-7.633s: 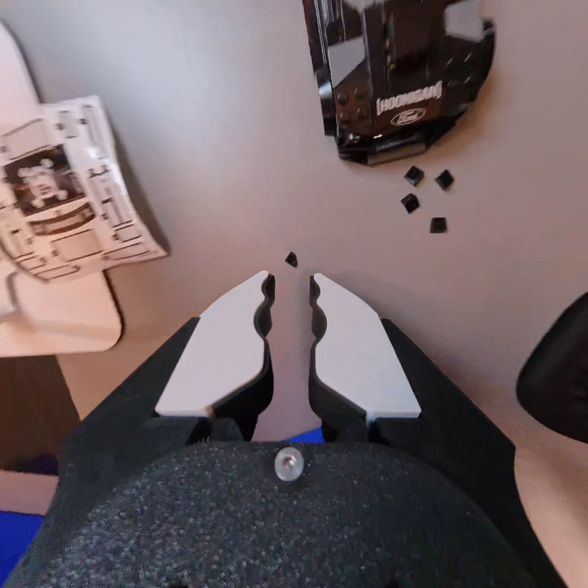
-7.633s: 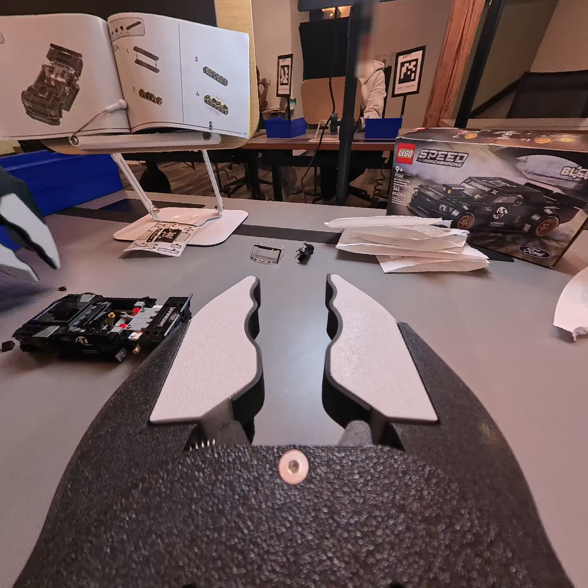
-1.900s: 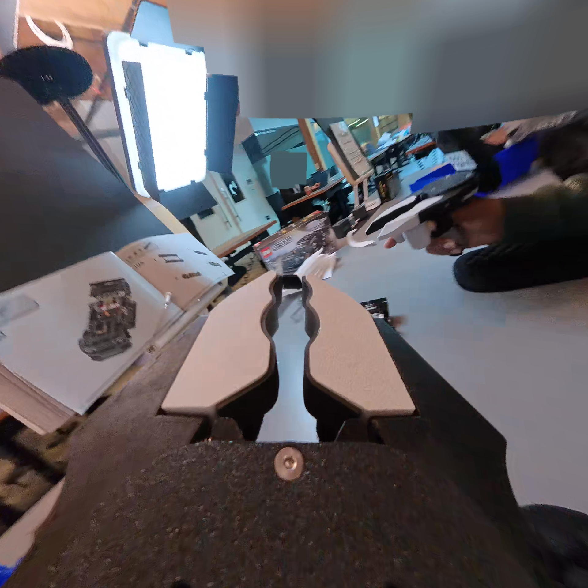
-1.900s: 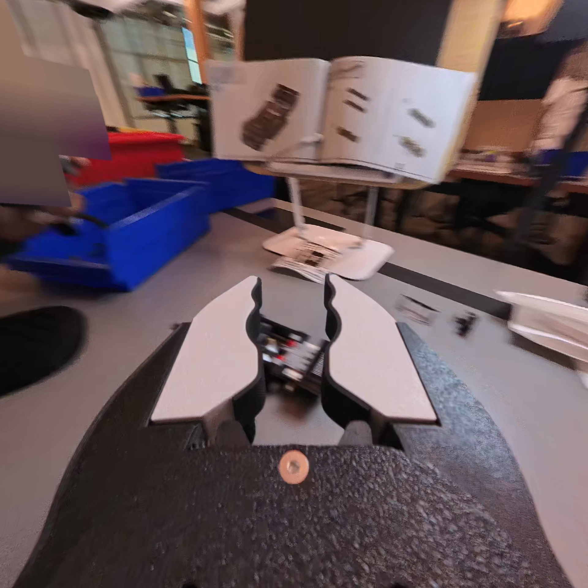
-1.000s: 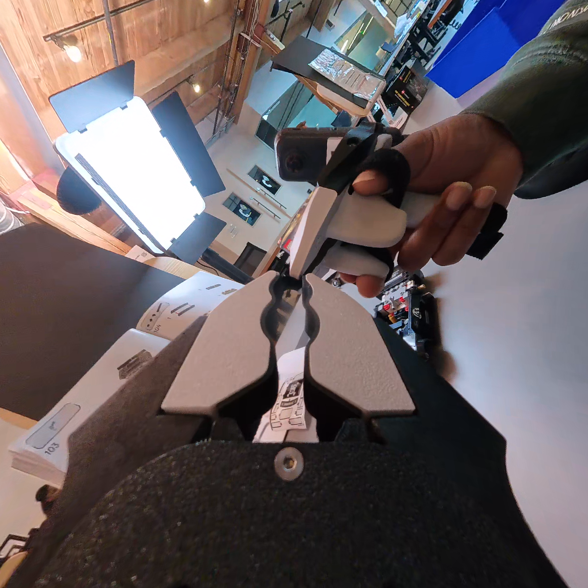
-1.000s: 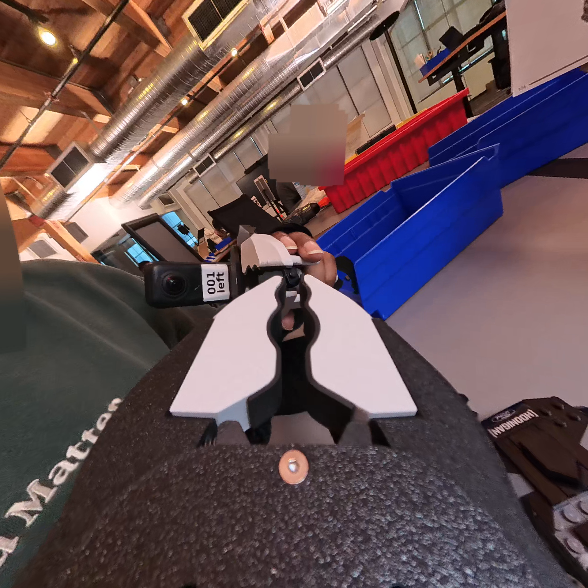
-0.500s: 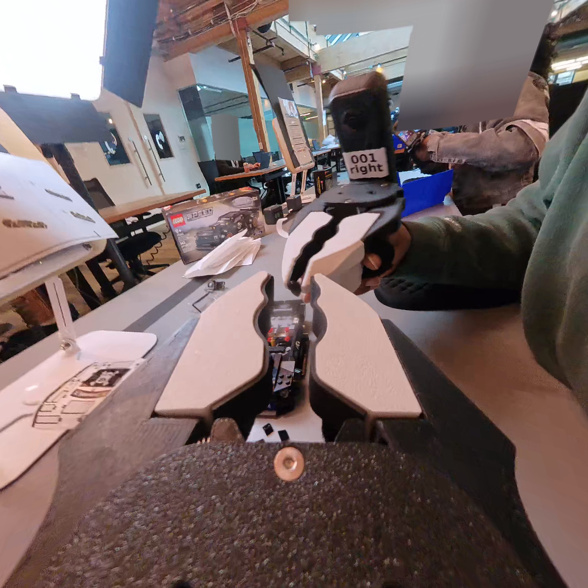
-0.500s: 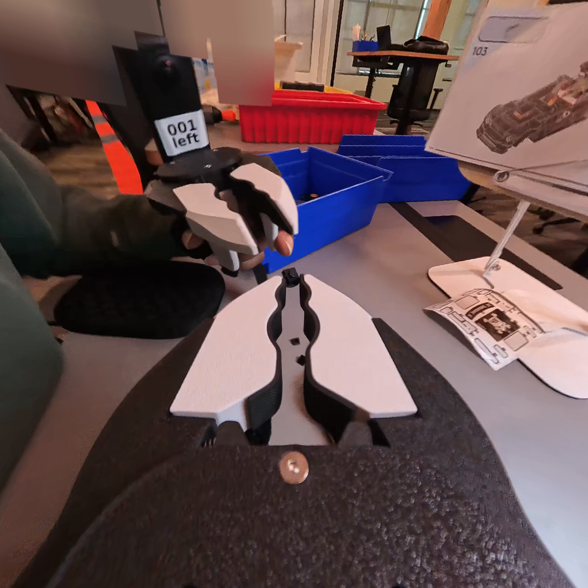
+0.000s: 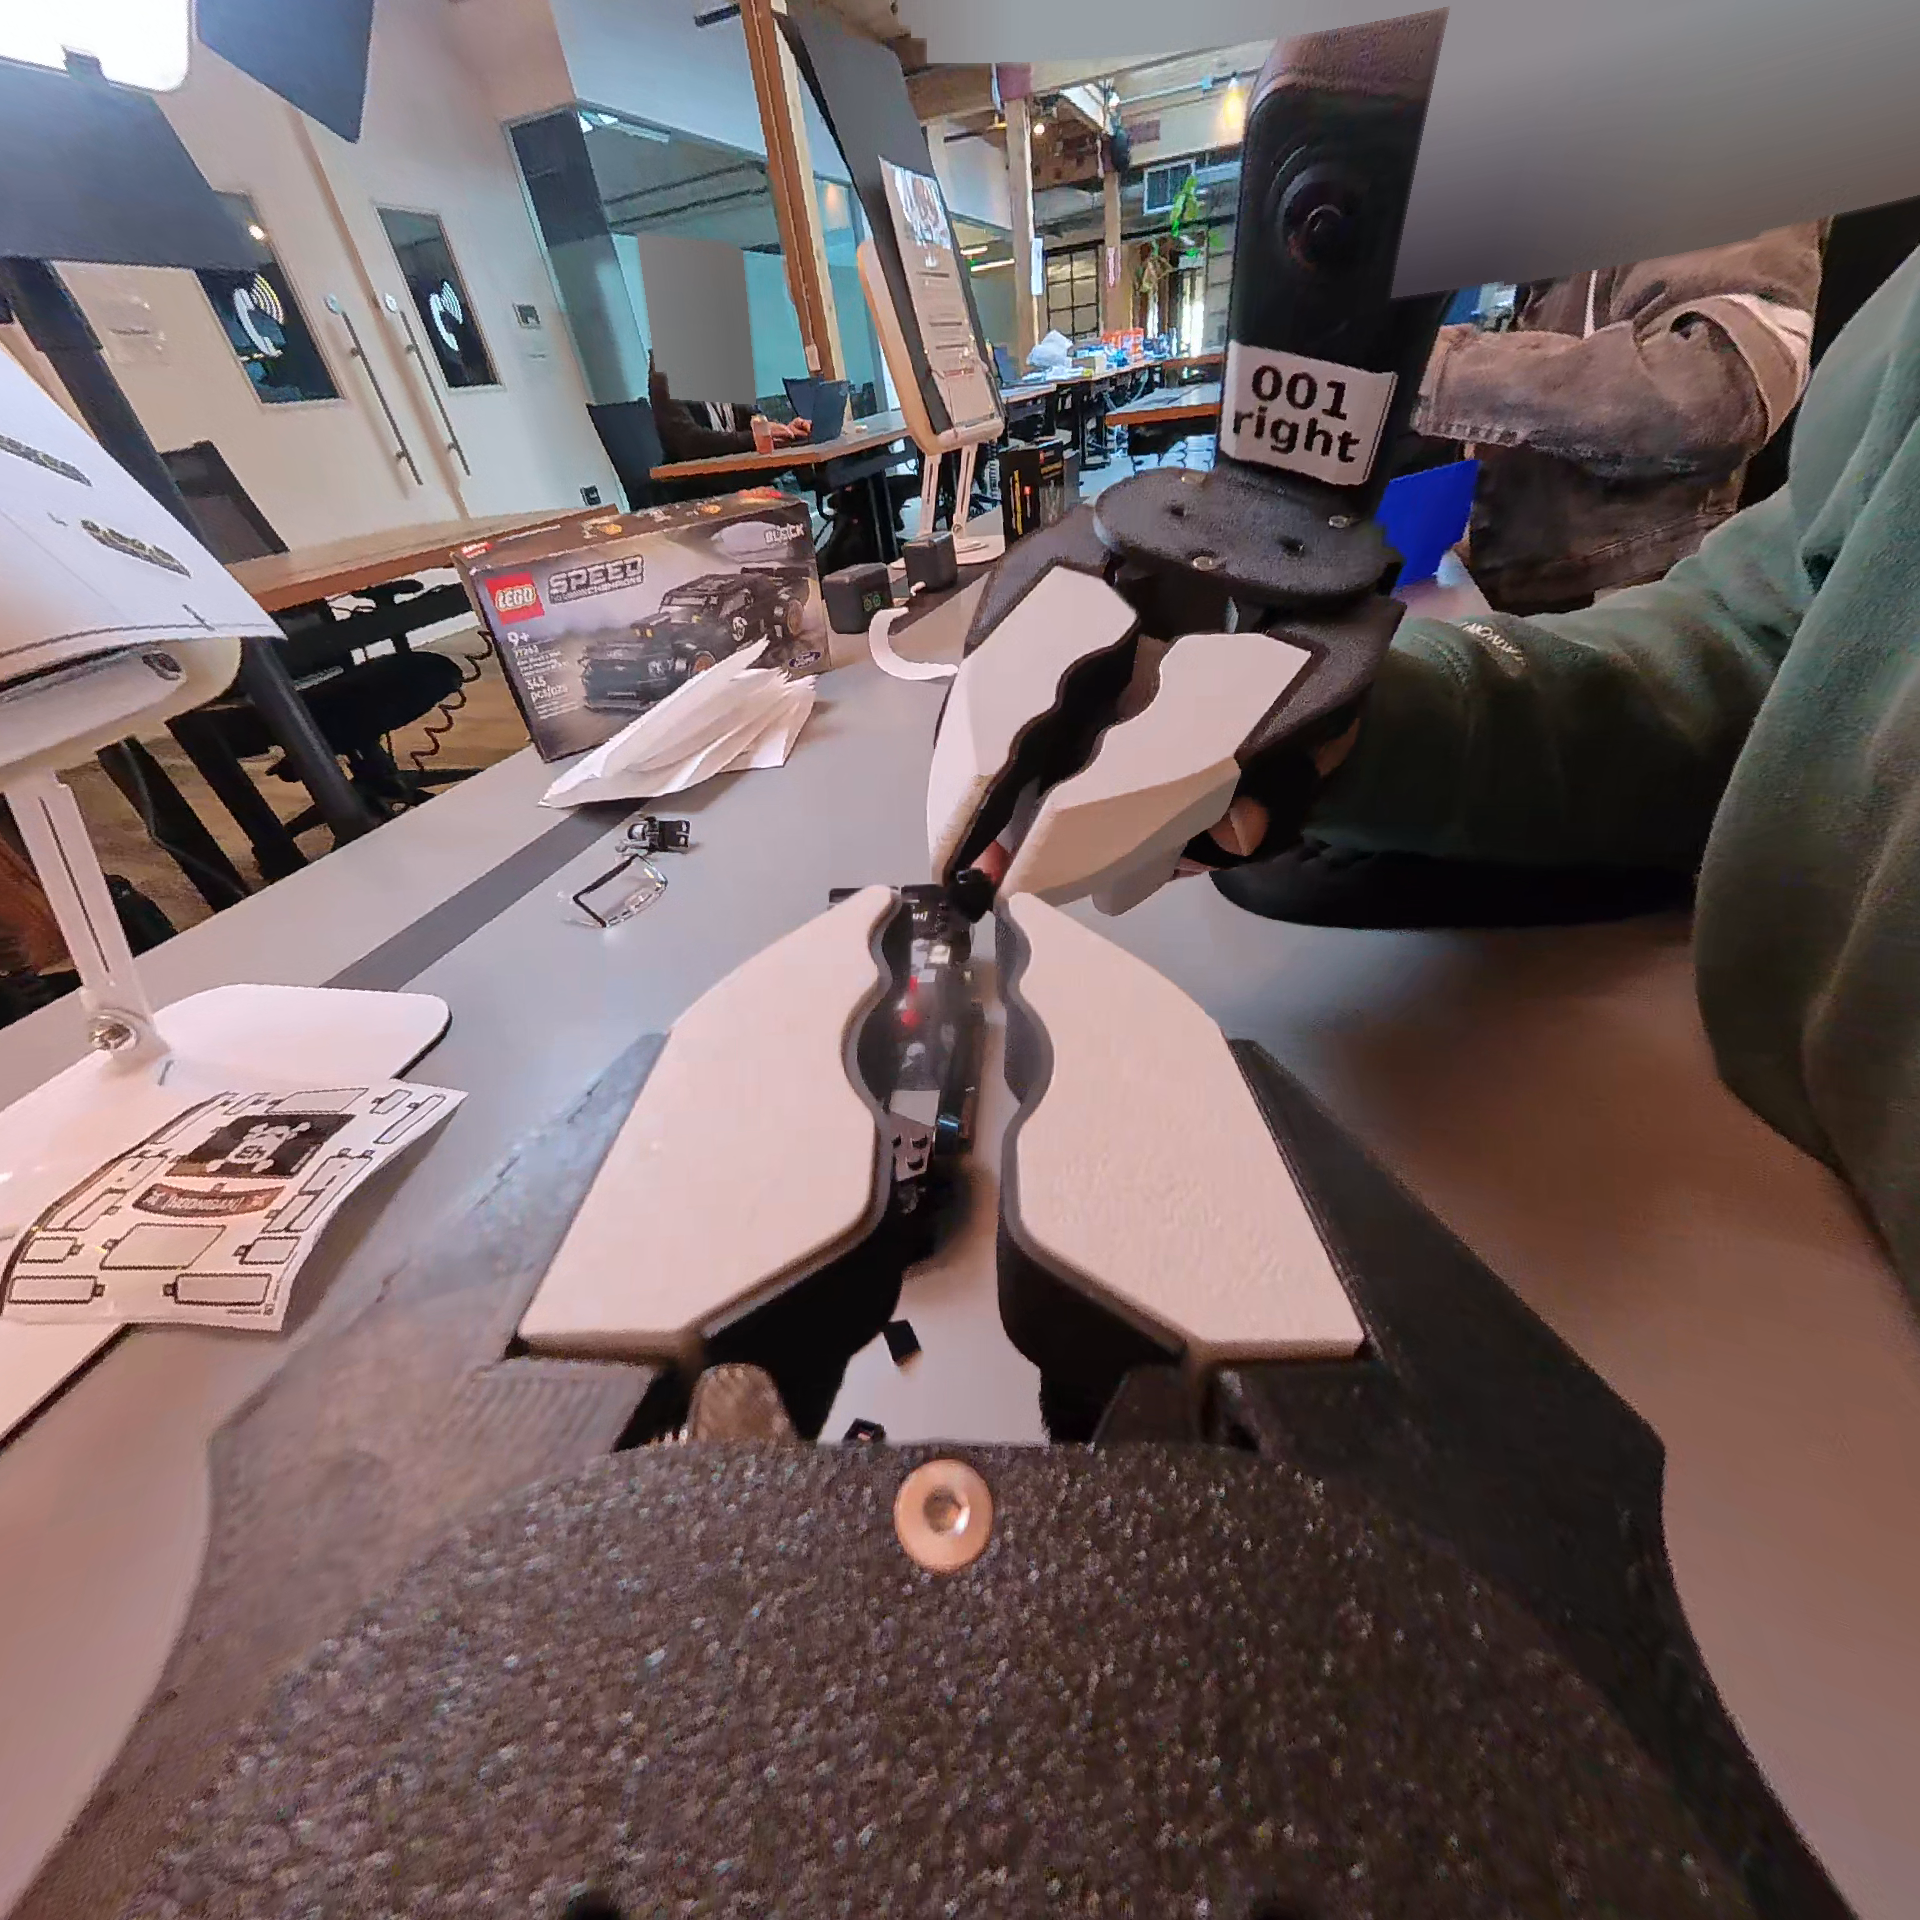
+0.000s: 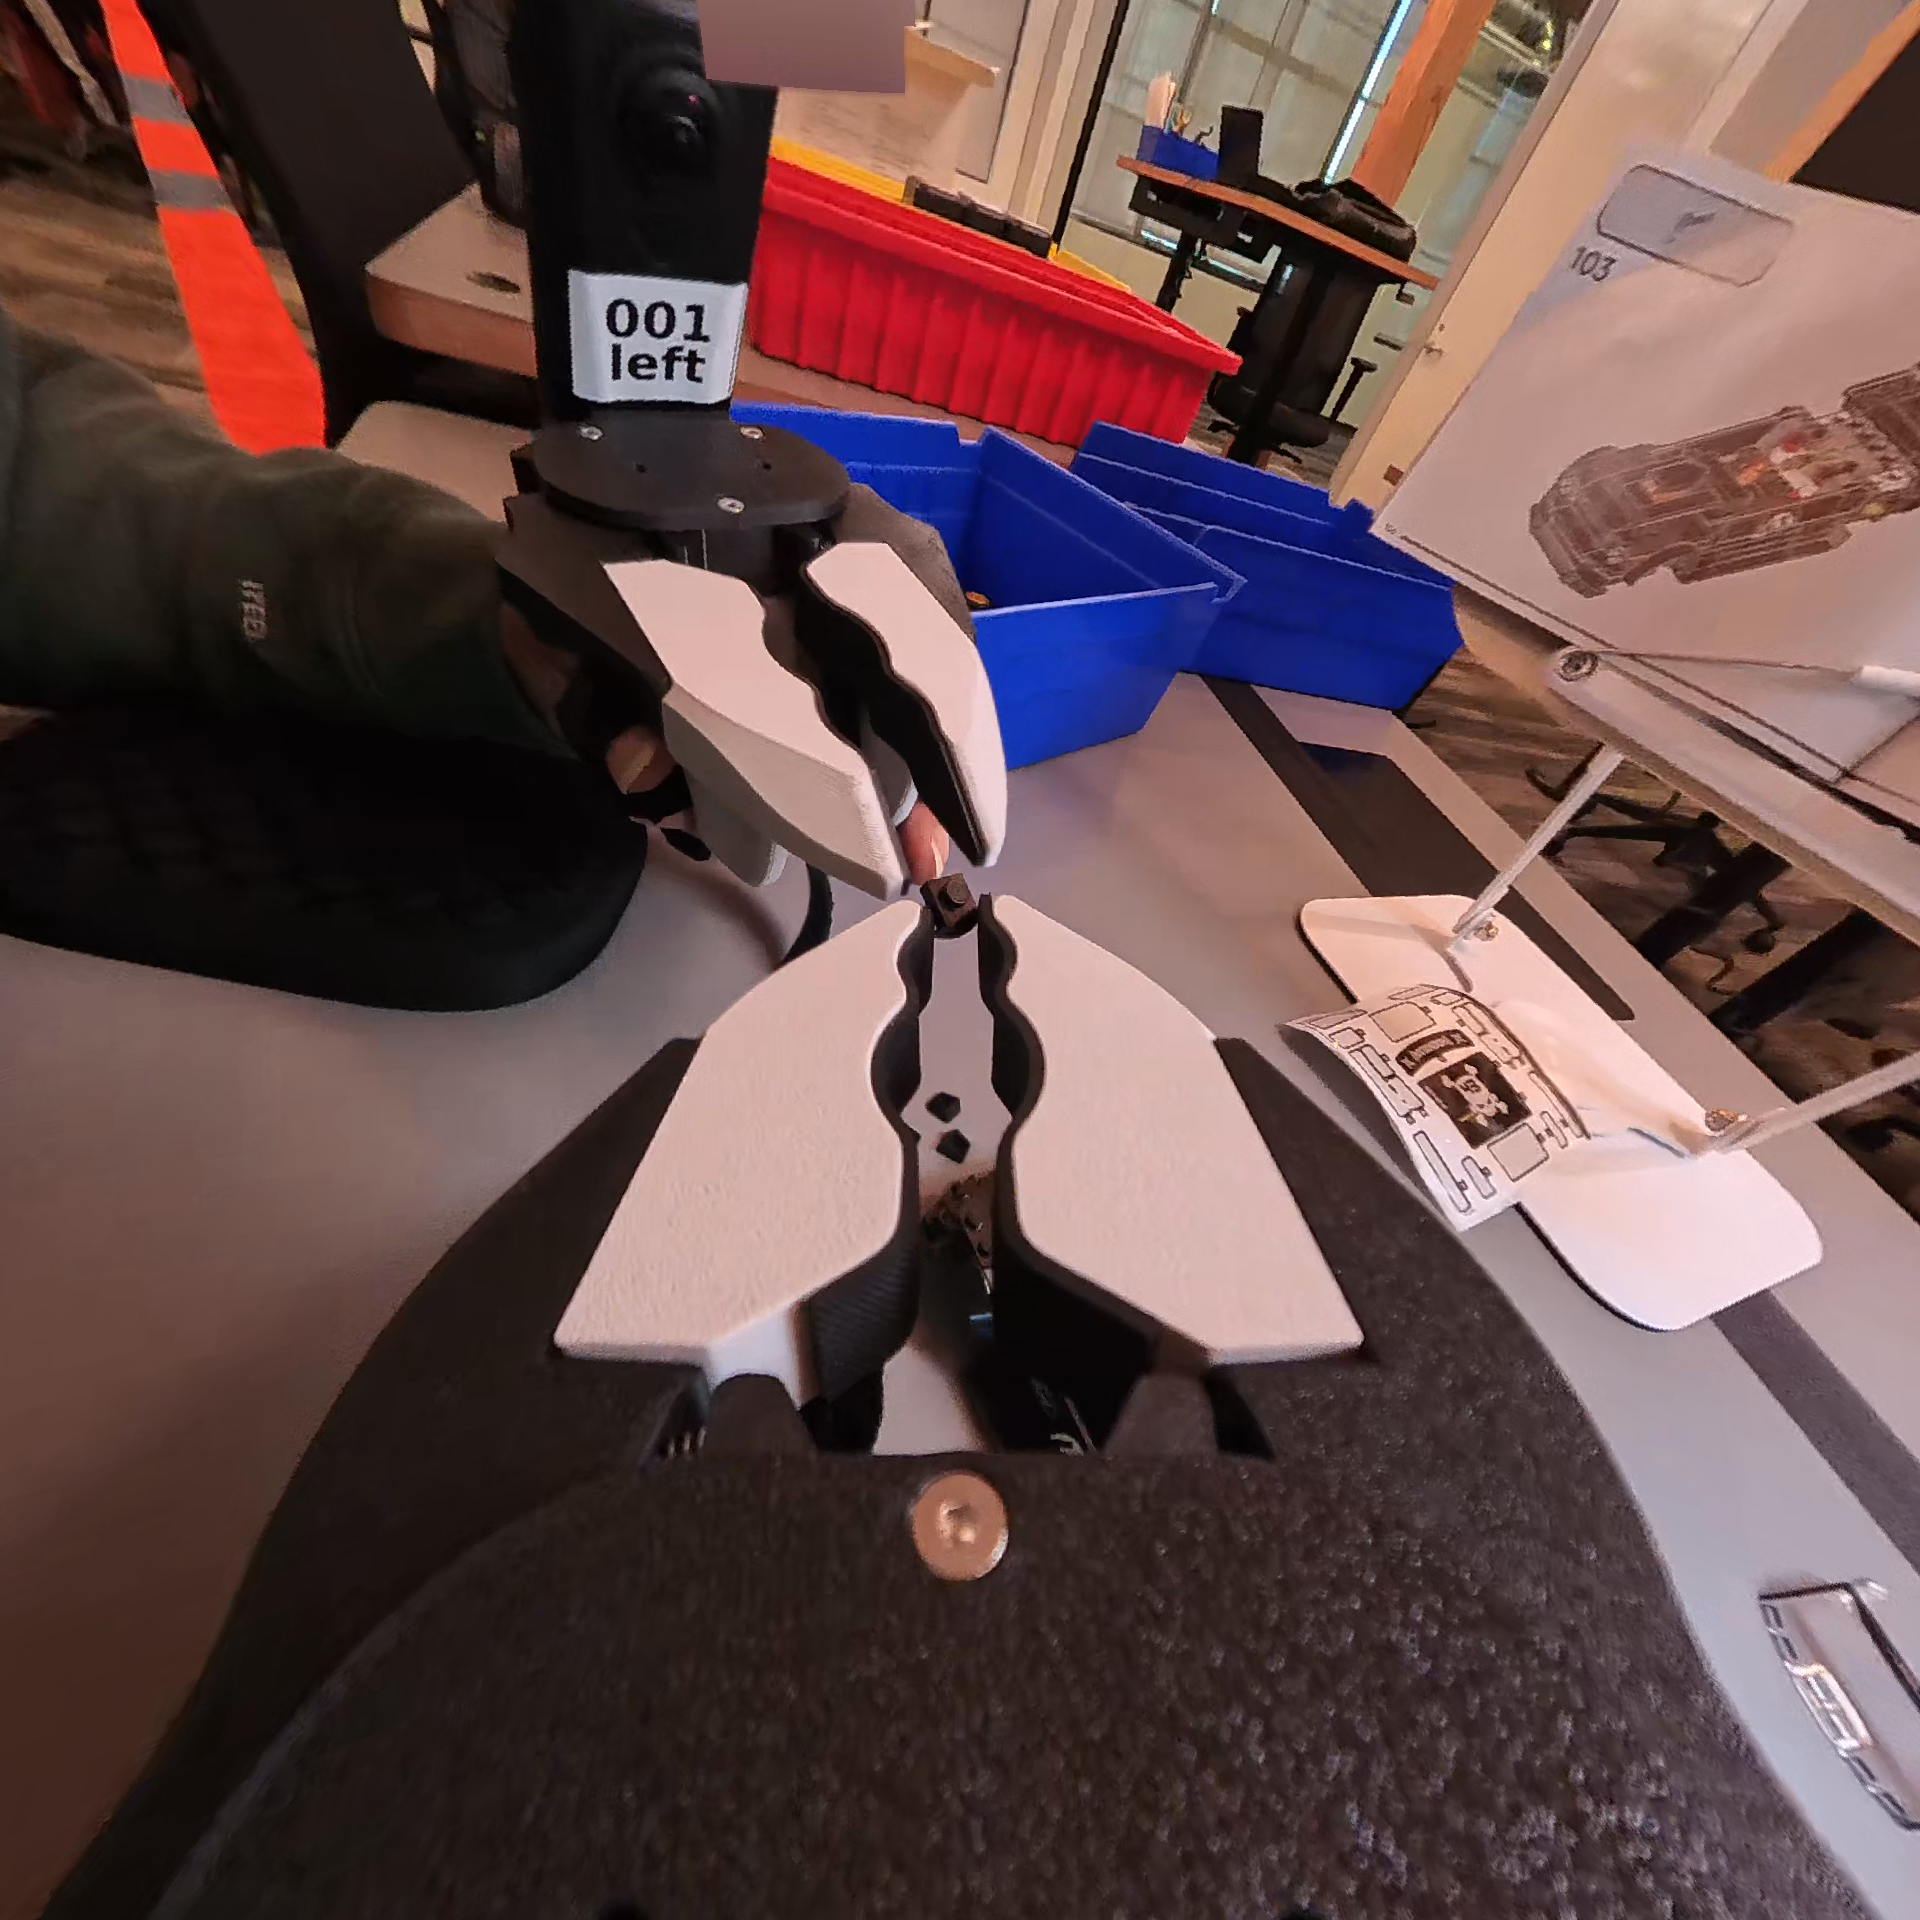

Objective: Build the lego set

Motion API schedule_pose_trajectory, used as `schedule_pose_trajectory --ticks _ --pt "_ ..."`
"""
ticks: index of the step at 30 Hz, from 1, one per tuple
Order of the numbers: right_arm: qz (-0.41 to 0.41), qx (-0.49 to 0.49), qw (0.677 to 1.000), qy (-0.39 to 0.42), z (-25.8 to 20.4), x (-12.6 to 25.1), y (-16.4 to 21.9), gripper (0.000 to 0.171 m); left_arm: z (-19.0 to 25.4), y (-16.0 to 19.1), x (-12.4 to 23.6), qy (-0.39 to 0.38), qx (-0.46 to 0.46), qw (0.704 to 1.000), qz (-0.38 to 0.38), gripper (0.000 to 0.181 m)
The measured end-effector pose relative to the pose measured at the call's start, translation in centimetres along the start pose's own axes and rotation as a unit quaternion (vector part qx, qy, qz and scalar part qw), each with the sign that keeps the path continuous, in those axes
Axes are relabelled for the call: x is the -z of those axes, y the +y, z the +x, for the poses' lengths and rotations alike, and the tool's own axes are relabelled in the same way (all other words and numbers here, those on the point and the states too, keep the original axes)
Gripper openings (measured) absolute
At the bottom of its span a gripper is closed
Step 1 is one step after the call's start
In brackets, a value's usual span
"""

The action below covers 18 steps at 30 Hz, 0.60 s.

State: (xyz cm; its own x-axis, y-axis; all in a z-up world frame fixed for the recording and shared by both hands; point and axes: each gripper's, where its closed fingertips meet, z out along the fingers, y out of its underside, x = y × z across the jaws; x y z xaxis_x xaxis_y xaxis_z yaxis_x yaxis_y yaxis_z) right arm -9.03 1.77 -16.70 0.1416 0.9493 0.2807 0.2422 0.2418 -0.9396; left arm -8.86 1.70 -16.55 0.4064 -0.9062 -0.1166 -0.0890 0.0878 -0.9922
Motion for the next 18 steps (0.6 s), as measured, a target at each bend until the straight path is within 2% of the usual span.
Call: schedule_pose_trajectory --ticks 11,18 --pt "-0.032 0.135 0.990 0.020 -1.0 -0.3 0.9 0.008 0.9 0.6 0.0 0.040 0.030 0.999 -0.008 0.009" --pt "-0.046 0.188 0.980 0.042 -1.3 -0.5 1.1 0.008 1.2 1.1 -0.2 0.042 0.014 0.999 -0.025 0.007"
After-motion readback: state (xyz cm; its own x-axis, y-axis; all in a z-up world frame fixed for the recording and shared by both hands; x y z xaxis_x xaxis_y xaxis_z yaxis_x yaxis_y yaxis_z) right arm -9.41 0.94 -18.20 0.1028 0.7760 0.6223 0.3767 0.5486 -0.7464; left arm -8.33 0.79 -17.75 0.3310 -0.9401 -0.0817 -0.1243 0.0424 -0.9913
